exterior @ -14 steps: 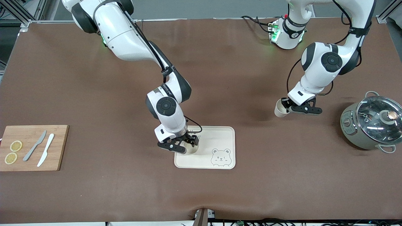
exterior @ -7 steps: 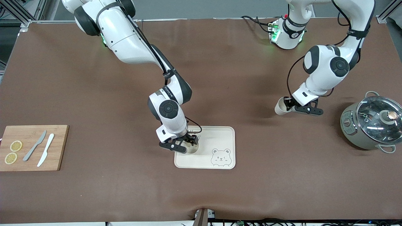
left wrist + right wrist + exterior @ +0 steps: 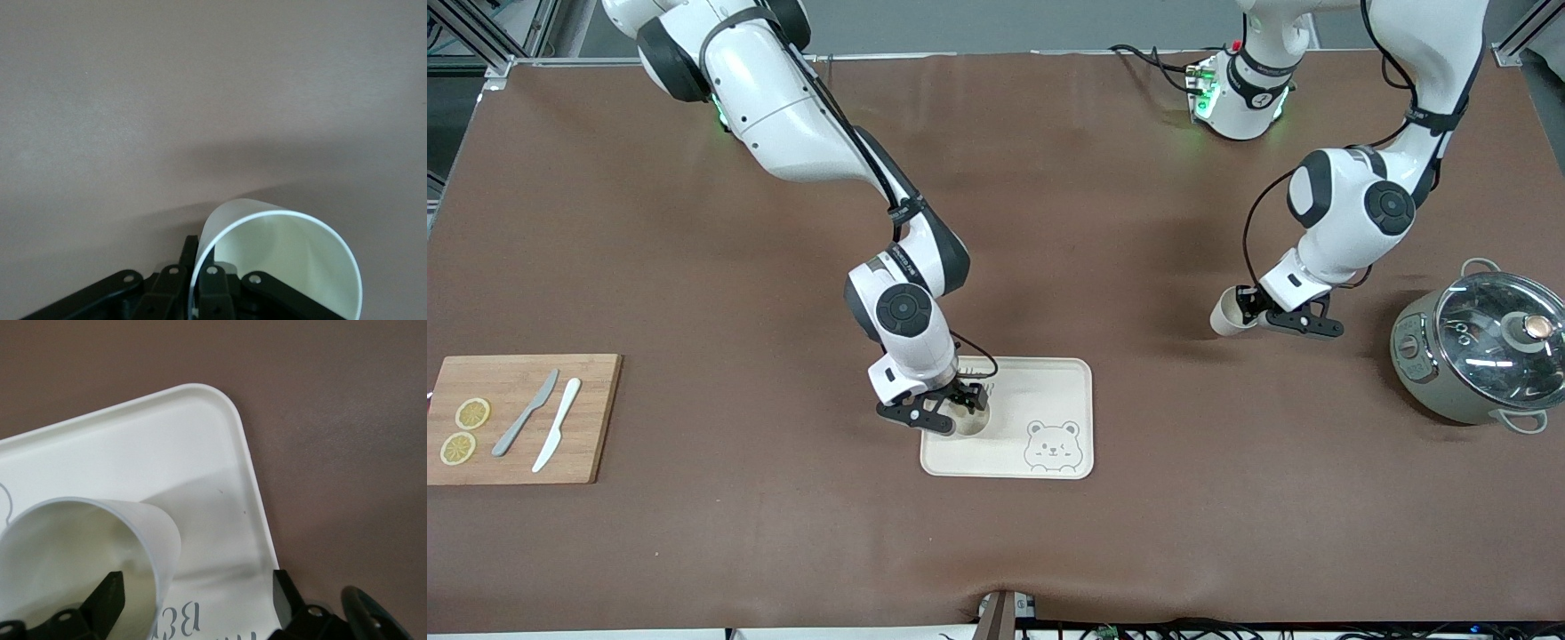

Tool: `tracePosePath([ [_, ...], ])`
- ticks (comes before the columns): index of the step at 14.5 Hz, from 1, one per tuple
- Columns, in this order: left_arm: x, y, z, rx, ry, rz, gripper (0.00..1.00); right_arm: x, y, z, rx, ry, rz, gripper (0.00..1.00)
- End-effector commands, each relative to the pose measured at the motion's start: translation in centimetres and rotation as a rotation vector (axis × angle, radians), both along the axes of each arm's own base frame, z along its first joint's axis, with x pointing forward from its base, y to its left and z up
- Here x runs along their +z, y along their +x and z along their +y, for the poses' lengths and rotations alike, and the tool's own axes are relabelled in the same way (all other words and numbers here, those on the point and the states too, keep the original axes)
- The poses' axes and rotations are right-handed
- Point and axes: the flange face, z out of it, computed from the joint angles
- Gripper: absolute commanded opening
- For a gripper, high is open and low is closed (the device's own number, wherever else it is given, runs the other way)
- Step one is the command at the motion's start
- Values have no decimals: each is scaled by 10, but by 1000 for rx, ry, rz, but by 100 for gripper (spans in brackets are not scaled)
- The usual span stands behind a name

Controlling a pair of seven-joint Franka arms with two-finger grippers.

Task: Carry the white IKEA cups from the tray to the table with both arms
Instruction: 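Lower the cup beside the pot and open the left gripper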

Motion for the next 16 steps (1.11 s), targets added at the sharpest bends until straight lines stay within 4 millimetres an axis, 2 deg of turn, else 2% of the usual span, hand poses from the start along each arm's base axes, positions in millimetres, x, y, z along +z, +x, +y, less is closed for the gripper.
tracePosePath([
  [1, -8, 1, 1, -6, -12, -16, 0, 5, 5, -3, -12, -2, -13, 75],
  [4, -16, 2, 2, -2, -12, -29, 0, 5, 6, -5, -14, -1, -12, 45],
  [7, -21, 3, 2, -17, -10, -39, 0, 5, 6, -6, -15, -2, -13, 25],
  [9, -19, 4, 1, -41, -8, -47, 99, 5, 7, -6, -13, -2, -14, 13],
  [12, -13, 5, -2, -34, -9, -57, 100, 5, 7, -6, -13, -2, -14, 0],
  [13, -8, 6, -1, -32, -8, -63, 100, 5, 7, -6, -13, -2, -14, 0],
  [16, 26, 7, -1, -18, -6, -81, 100, 5, 7, -6, -13, -2, -14, 0],
])
